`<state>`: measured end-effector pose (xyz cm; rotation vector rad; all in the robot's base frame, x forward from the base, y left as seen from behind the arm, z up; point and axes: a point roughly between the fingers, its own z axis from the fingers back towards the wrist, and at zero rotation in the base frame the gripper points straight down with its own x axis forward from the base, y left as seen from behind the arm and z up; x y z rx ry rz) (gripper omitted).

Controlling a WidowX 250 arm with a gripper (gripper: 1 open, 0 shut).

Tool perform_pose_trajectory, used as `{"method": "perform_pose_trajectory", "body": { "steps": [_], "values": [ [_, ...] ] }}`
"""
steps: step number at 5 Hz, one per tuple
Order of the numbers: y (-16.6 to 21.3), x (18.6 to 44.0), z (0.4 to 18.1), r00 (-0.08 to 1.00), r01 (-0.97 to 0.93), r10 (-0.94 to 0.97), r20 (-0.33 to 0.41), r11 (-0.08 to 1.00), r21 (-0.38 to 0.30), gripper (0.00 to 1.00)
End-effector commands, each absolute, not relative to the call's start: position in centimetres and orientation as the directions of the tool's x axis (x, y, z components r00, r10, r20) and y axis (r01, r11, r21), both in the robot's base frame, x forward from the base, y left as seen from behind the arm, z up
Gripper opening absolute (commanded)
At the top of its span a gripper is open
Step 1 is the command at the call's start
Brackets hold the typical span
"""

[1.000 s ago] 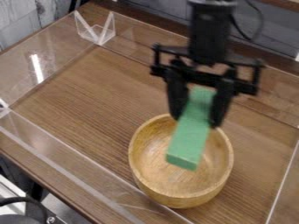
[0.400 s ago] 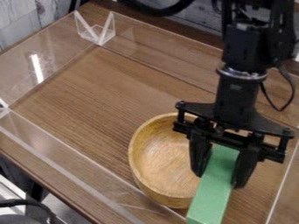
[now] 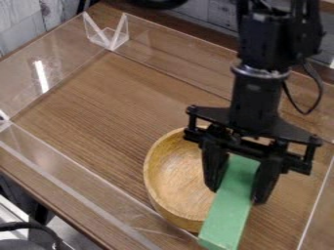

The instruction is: Put the green block in the brown bowl

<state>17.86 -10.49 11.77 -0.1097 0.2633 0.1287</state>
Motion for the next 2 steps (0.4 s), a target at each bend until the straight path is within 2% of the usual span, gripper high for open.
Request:
{"method": "perform_pose_trajectory", "body": {
  "steps": [1,2],
  "values": [
    [-10.05,17.84,12.95,0.968,-0.143,0.115,-0.222,0.983,-0.115,0.0],
    [-9.96,17.89,13.16,0.971,-0.132,0.104,-0.216,0.984,-0.121,0.0]
  ]
}}
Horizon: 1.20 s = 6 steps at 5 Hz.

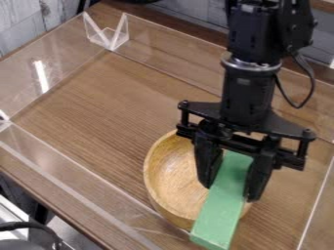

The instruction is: Put the green block in the brown bowl

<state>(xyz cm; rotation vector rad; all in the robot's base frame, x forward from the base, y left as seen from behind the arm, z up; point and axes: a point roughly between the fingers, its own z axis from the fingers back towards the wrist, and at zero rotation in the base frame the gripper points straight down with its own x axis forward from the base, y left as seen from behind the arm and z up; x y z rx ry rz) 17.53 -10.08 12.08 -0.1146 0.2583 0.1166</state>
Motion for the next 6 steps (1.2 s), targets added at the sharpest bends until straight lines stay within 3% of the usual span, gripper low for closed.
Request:
{"method": "perform_pose_trajectory", "body": {
  "steps": [1,6],
  "values": [
    [-9.9,17.96,13.29,0.973,-0.123,0.094,-0.21,0.984,-0.126,0.0],
    [-9.59,18.39,13.25,0.981,-0.089,0.061,-0.183,0.986,-0.145,0.0]
  ]
}}
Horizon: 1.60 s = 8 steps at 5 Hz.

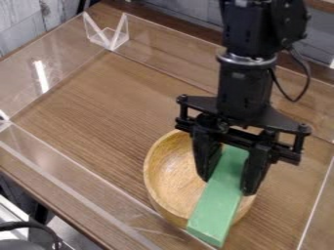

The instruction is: Put the green block in the brown bowl

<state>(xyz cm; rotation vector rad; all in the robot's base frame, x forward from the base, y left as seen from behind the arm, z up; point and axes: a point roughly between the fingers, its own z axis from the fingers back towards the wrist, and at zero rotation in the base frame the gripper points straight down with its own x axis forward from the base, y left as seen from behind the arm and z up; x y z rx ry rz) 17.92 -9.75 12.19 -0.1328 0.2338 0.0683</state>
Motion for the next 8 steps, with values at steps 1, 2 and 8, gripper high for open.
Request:
{"method": "perform_pose_trajectory", "body": {
  "steps": [1,2,8],
  "values": [
    [-9.6,18.5,12.9,0.983,-0.084,0.057,-0.177,0.986,-0.146,0.0],
    [-9.6,18.6,12.7,0.984,-0.08,0.054,-0.172,0.986,-0.147,0.0],
    [-9.0,19.1,11.7,0.988,-0.055,0.031,-0.154,0.986,-0.158,0.0]
  ]
}}
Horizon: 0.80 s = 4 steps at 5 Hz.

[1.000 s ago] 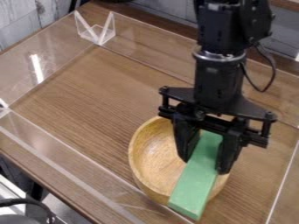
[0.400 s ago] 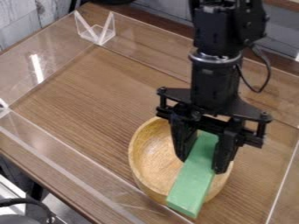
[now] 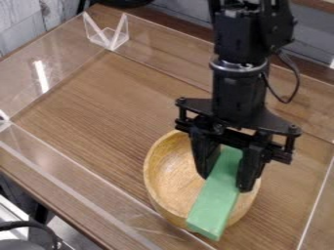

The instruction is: Put the green block in the brown bowl

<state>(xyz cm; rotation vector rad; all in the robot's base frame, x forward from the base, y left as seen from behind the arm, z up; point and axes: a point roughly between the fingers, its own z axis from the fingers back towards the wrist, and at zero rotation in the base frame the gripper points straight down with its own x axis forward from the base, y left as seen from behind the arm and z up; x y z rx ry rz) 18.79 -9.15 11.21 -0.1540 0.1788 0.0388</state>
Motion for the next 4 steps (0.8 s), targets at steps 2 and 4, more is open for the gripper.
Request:
{"method": "perform_pose_trajectory", "body": {
  "steps": [2,4],
  "values": [
    [-8.85,19.39,11.35,0.988,-0.045,0.02,-0.153,0.986,-0.161,0.0],
    [-8.72,19.6,10.91,0.988,-0.034,0.009,-0.152,0.986,-0.164,0.0]
  ]
}}
